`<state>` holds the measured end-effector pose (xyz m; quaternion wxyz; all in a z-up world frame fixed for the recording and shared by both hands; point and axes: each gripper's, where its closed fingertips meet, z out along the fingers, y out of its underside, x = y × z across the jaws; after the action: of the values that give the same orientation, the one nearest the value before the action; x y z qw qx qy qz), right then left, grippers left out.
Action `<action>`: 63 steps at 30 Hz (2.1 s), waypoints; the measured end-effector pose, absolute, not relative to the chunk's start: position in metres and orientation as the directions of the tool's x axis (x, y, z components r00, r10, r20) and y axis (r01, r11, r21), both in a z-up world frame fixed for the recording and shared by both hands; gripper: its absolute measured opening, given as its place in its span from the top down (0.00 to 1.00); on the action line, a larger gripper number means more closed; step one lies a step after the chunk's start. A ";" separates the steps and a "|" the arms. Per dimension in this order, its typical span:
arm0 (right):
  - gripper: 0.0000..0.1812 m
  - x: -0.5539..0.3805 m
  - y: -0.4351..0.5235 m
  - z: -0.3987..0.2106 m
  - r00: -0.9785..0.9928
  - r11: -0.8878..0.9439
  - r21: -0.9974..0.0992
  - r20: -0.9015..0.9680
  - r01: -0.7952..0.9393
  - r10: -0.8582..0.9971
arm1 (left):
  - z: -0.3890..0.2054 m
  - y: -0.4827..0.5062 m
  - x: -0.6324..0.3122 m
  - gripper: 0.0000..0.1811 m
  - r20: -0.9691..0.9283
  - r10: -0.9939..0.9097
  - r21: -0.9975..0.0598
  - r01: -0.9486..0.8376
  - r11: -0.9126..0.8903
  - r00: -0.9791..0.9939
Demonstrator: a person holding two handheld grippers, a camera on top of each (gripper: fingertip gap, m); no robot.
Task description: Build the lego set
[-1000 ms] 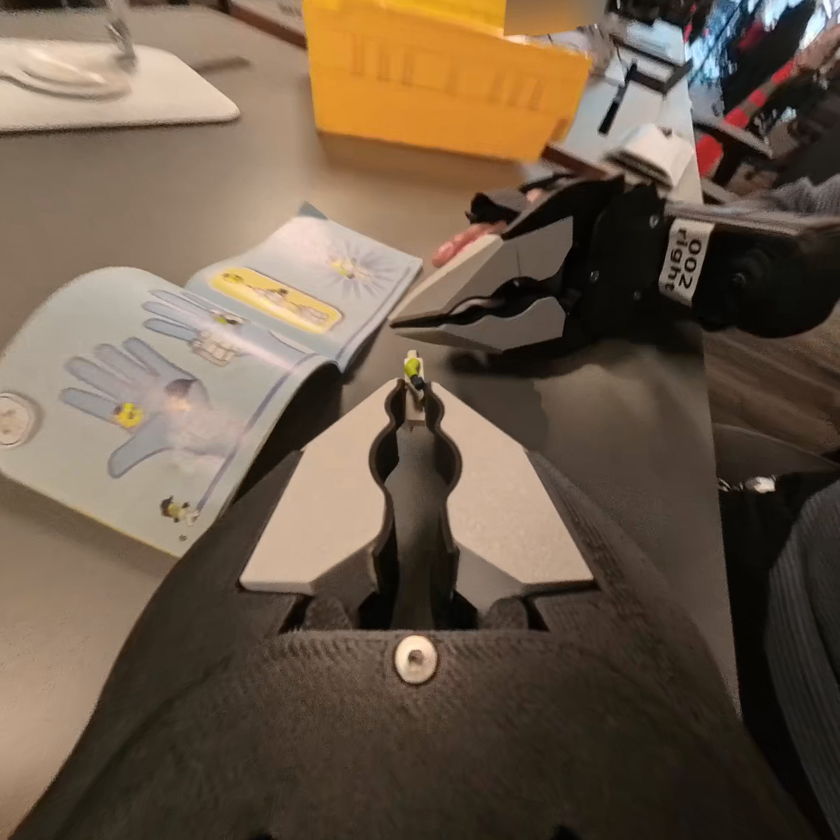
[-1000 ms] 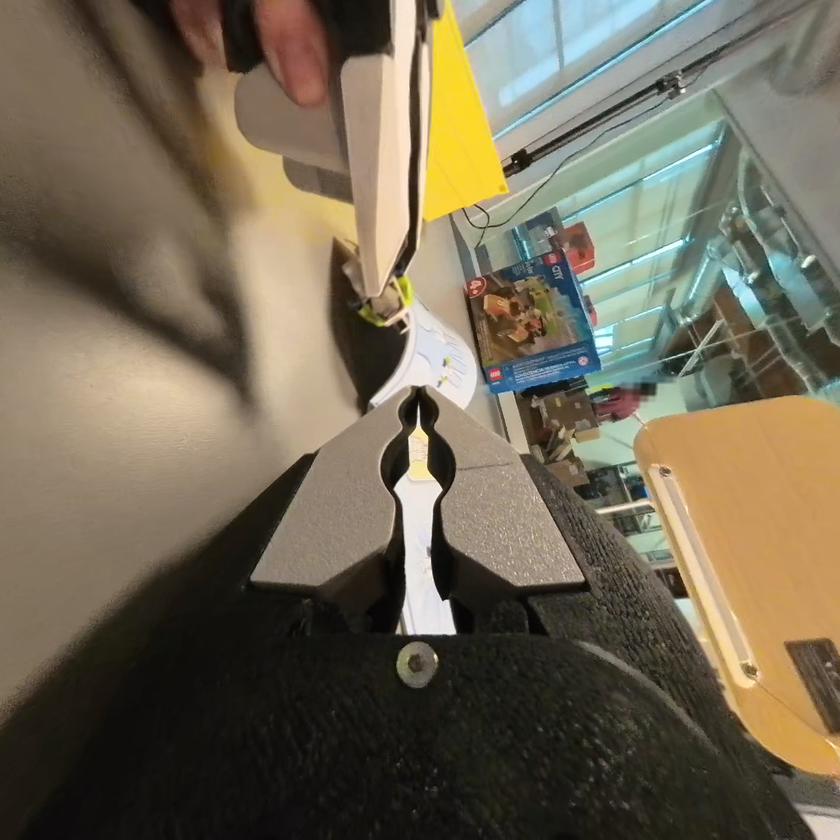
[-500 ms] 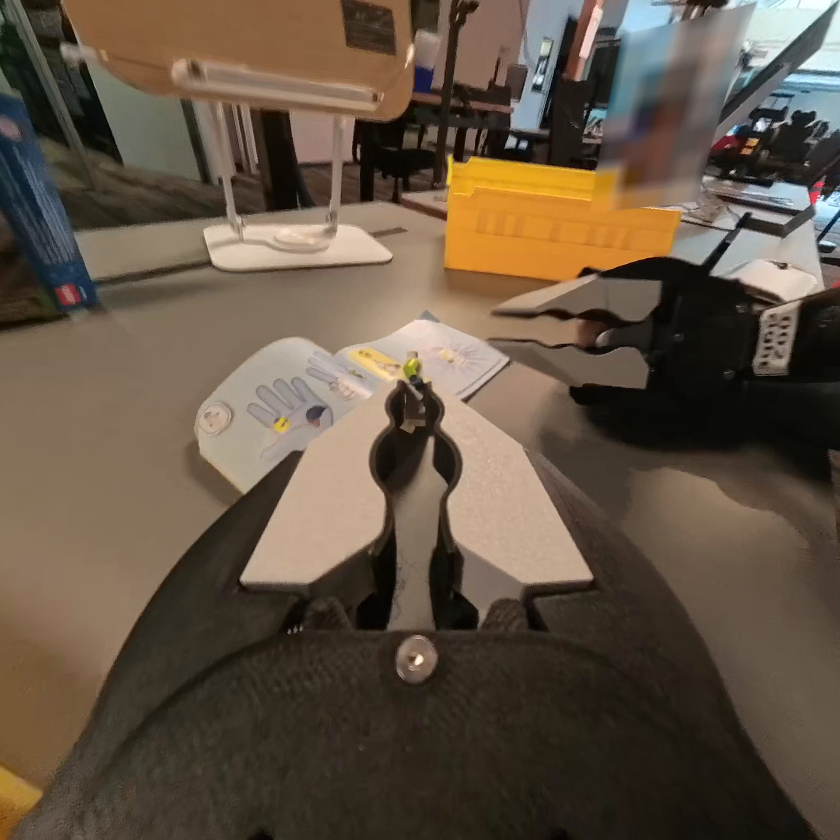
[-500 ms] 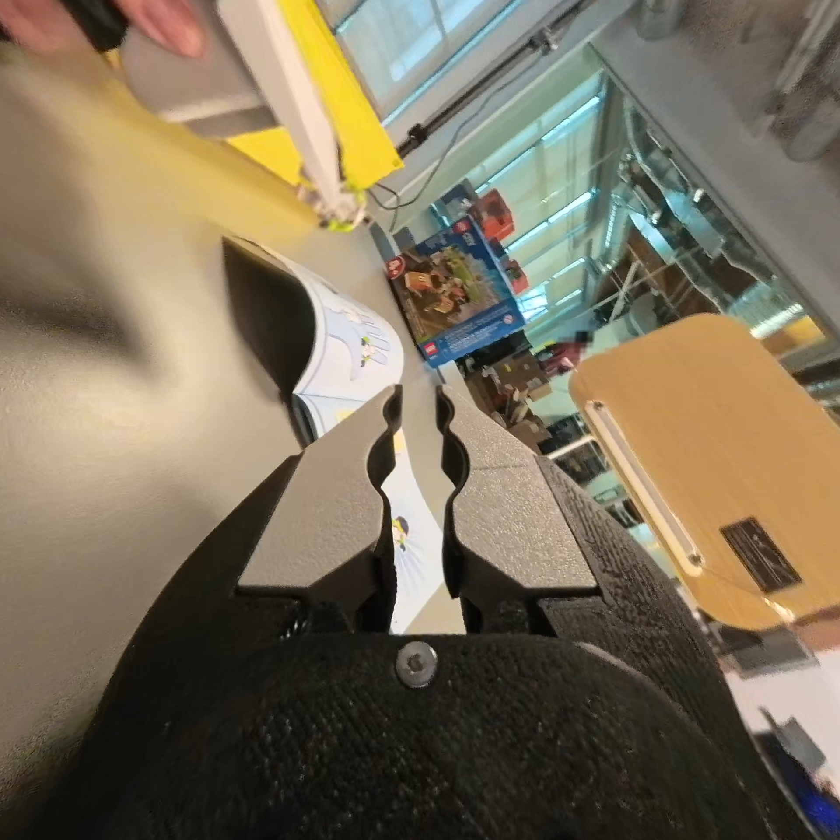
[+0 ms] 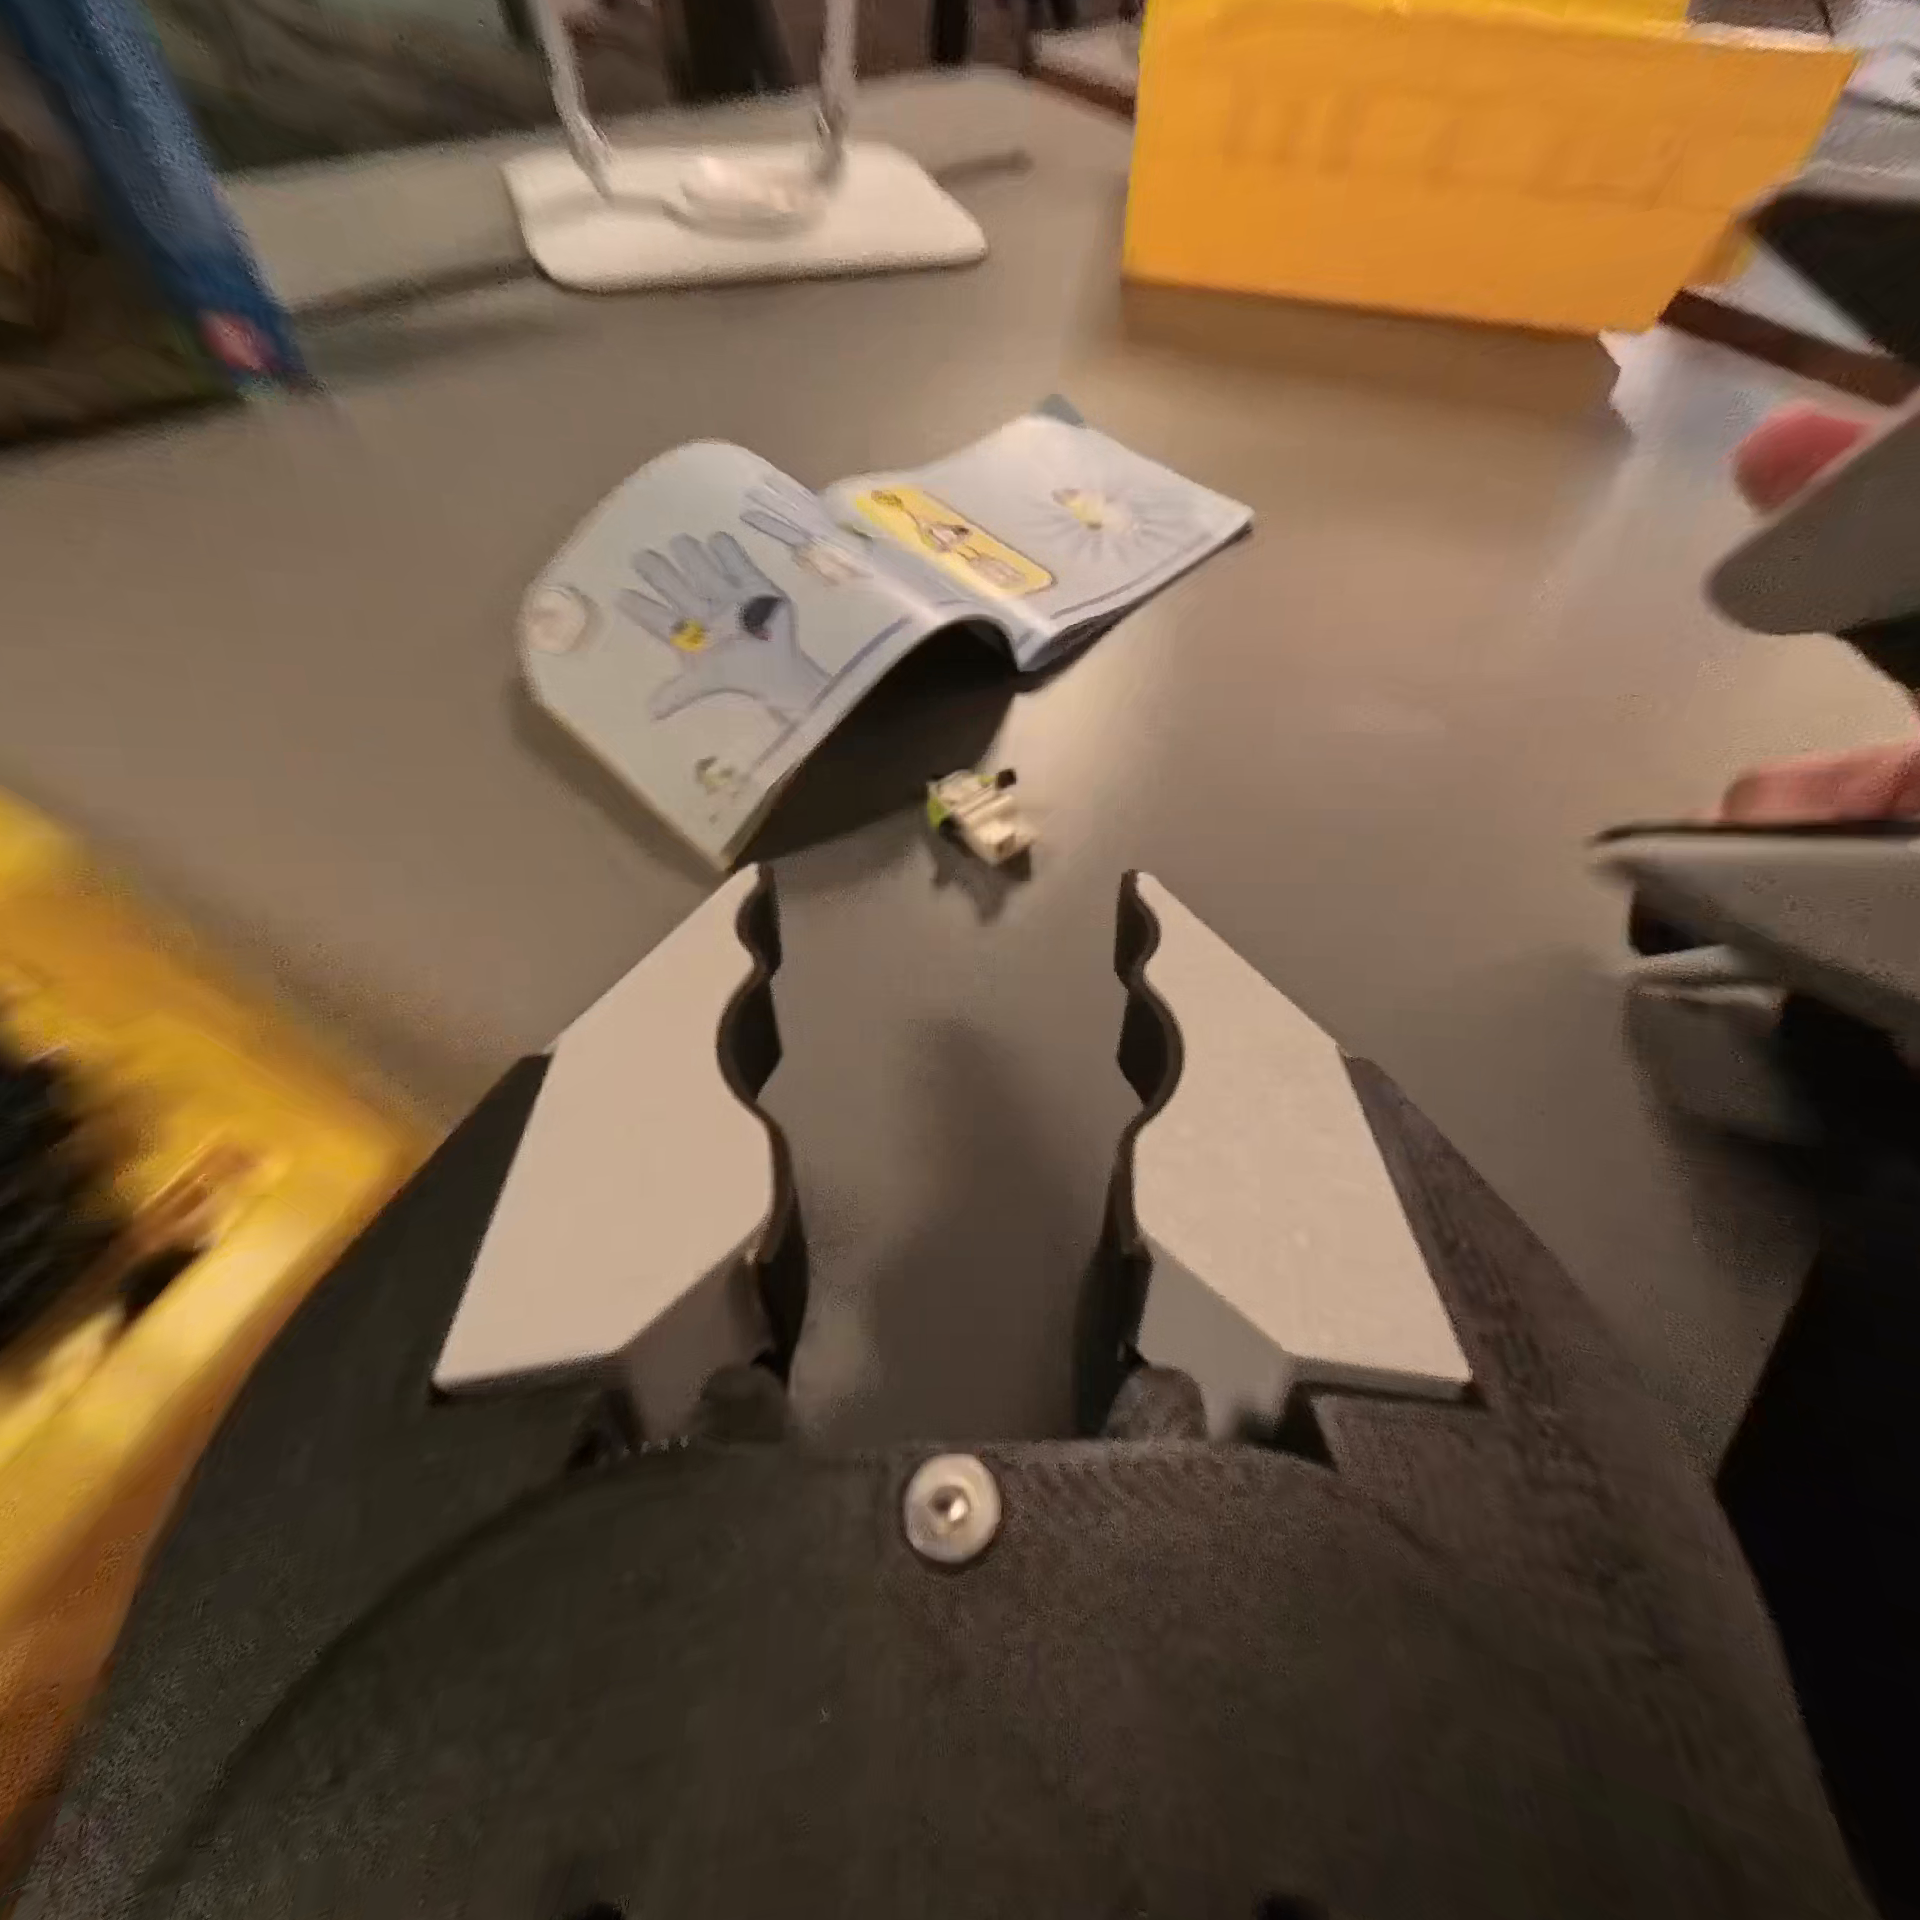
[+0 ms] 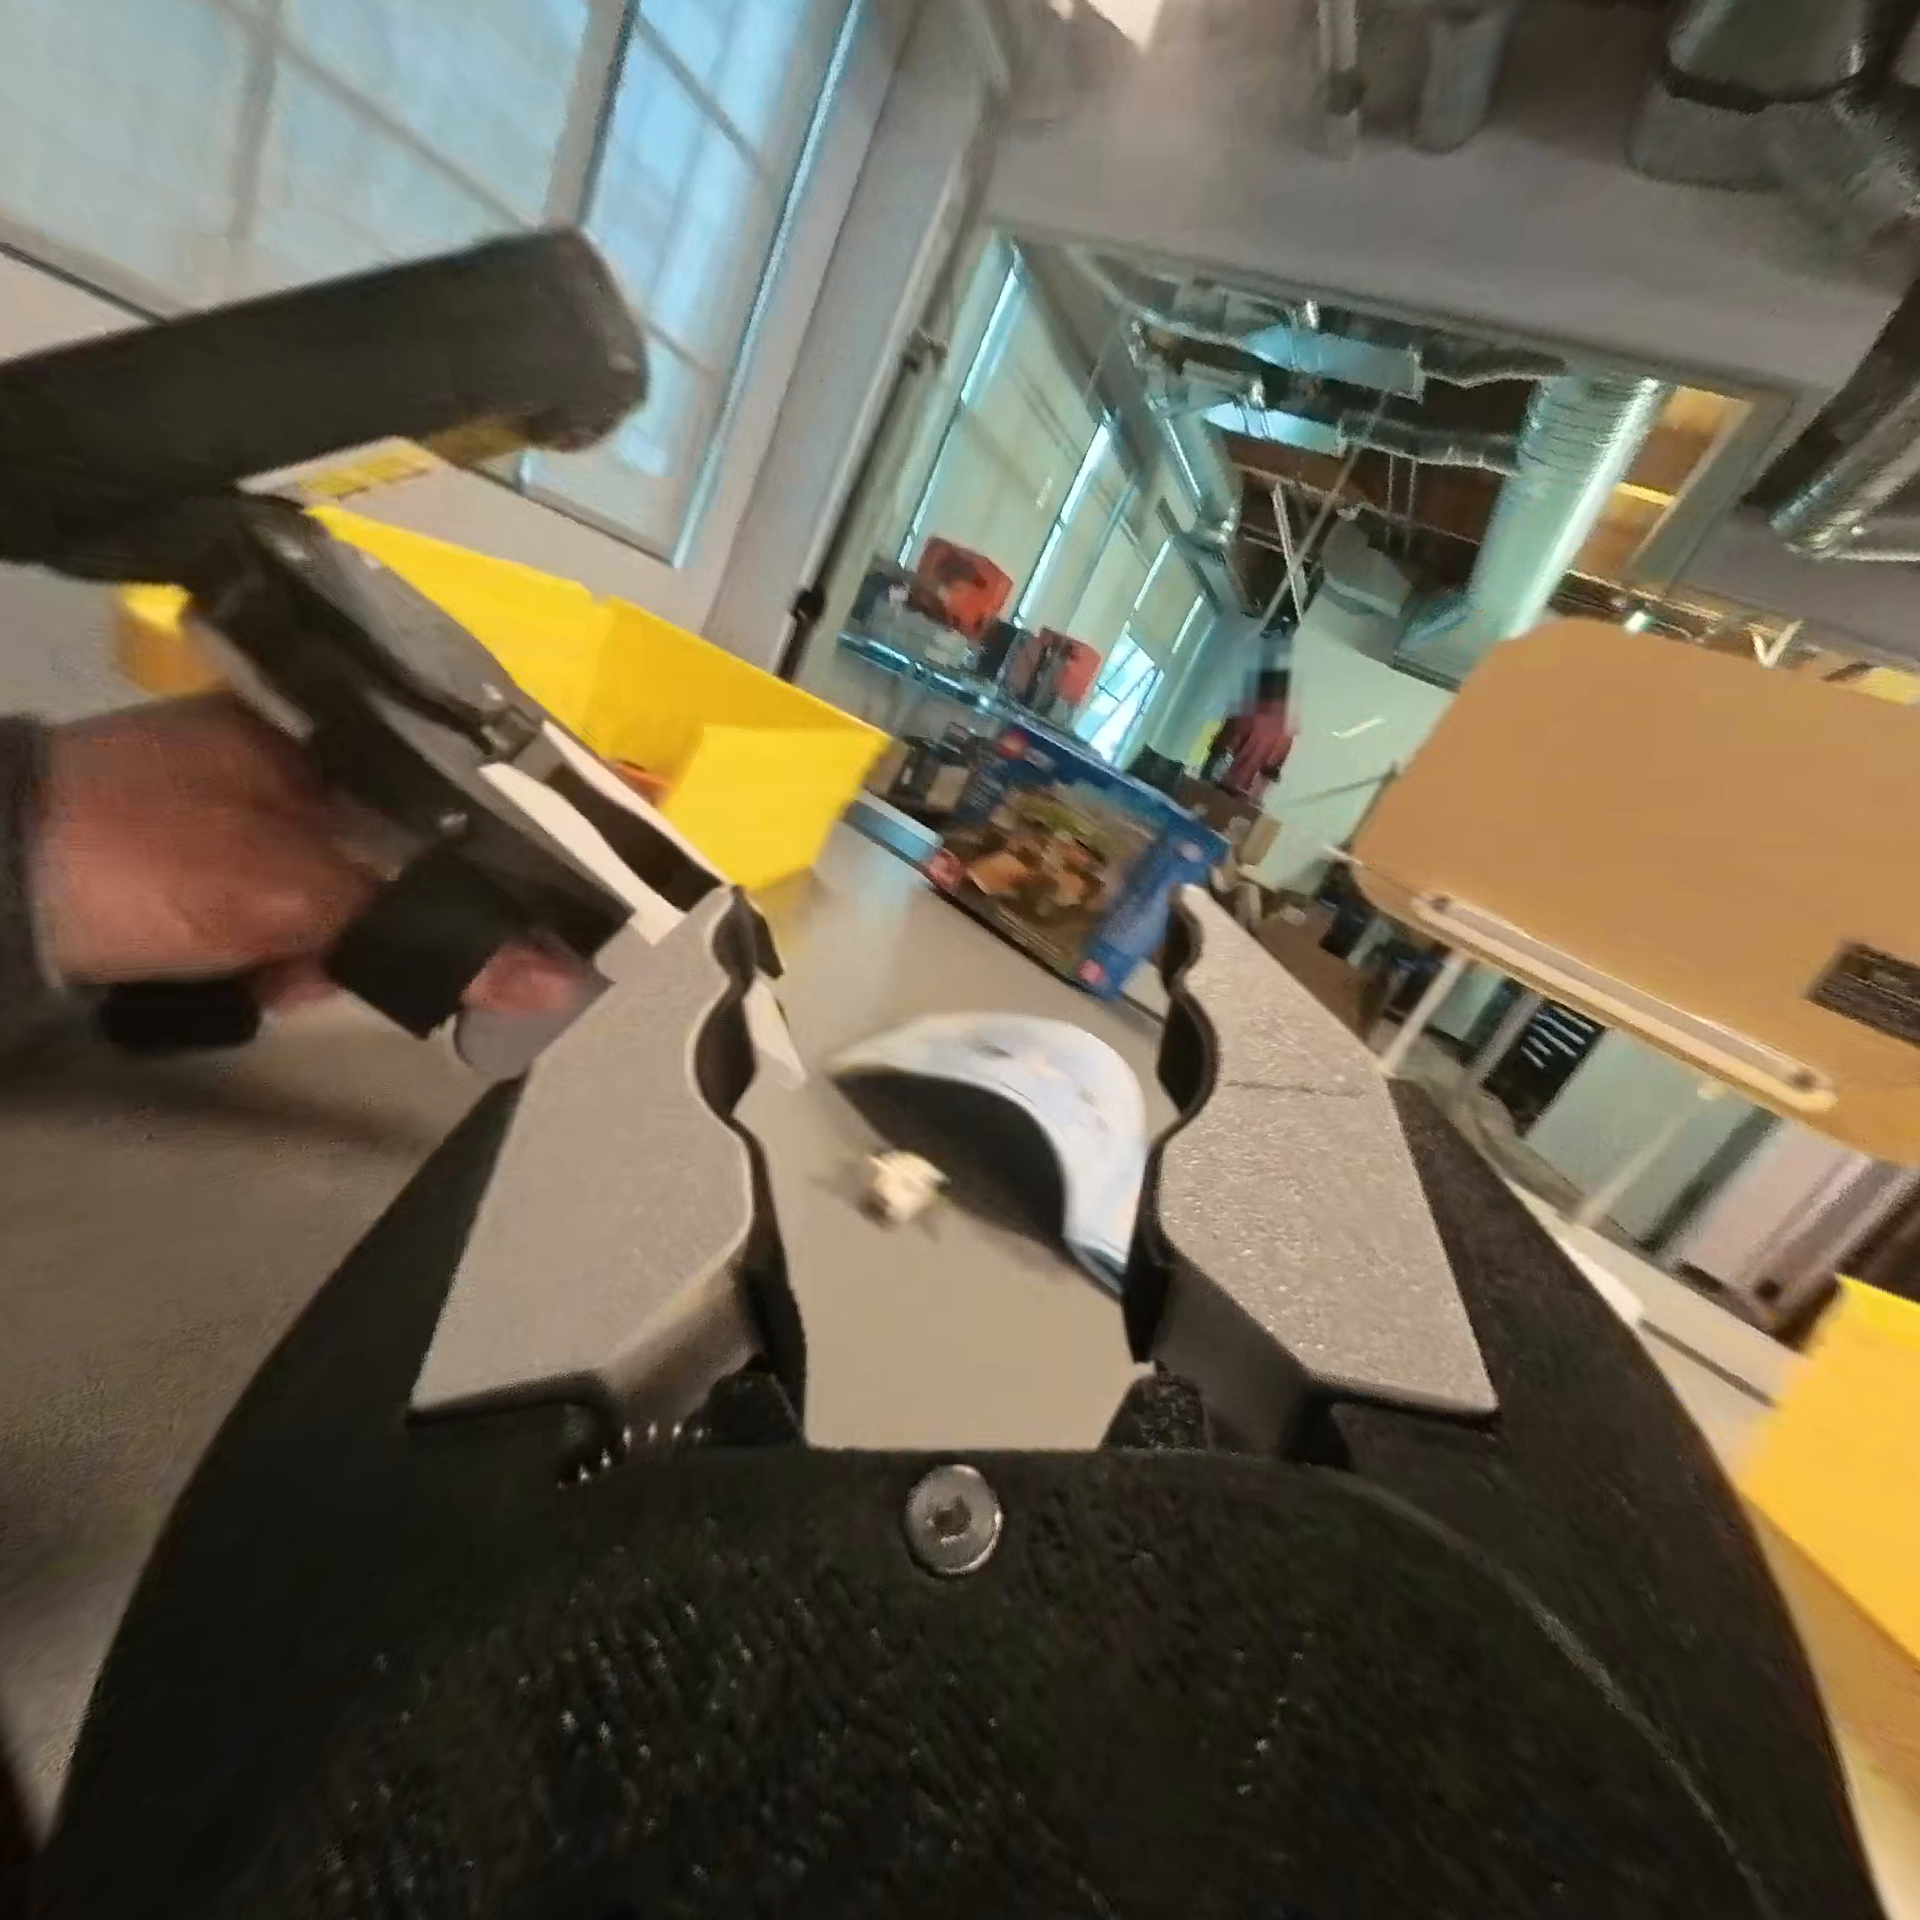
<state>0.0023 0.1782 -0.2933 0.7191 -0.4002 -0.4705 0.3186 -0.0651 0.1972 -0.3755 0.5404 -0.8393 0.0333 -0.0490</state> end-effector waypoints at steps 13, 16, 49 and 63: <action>0.28 -0.137 0.010 -0.324 0.214 0.841 -0.537 0.816 -0.060 0.537 | -0.312 -0.142 -0.213 0.46 -0.069 0.752 -0.977 -0.196 0.082 0.656; 0.31 -0.135 0.009 -0.333 0.220 0.888 -0.459 0.863 -0.029 0.454 | -0.335 -0.191 -0.233 0.45 0.041 0.810 -0.983 -0.123 0.139 0.585; 0.38 -0.085 -0.020 -0.275 -0.253 0.193 -0.849 0.351 -0.493 0.901 | -0.372 -0.417 -0.150 0.41 -0.120 0.977 -0.986 -0.092 -0.138 -0.176; 0.66 -0.120 -0.124 -0.263 -0.712 -0.086 -0.936 0.197 -0.340 0.673 | -0.355 -0.452 -0.081 0.46 -0.109 0.959 -0.982 -0.121 -0.144 -0.260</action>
<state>-0.1196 -0.1237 -0.2628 0.3508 -0.1440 -0.5780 0.7226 -0.0805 -0.4519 -0.3547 0.4328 -0.4275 -0.4906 0.6239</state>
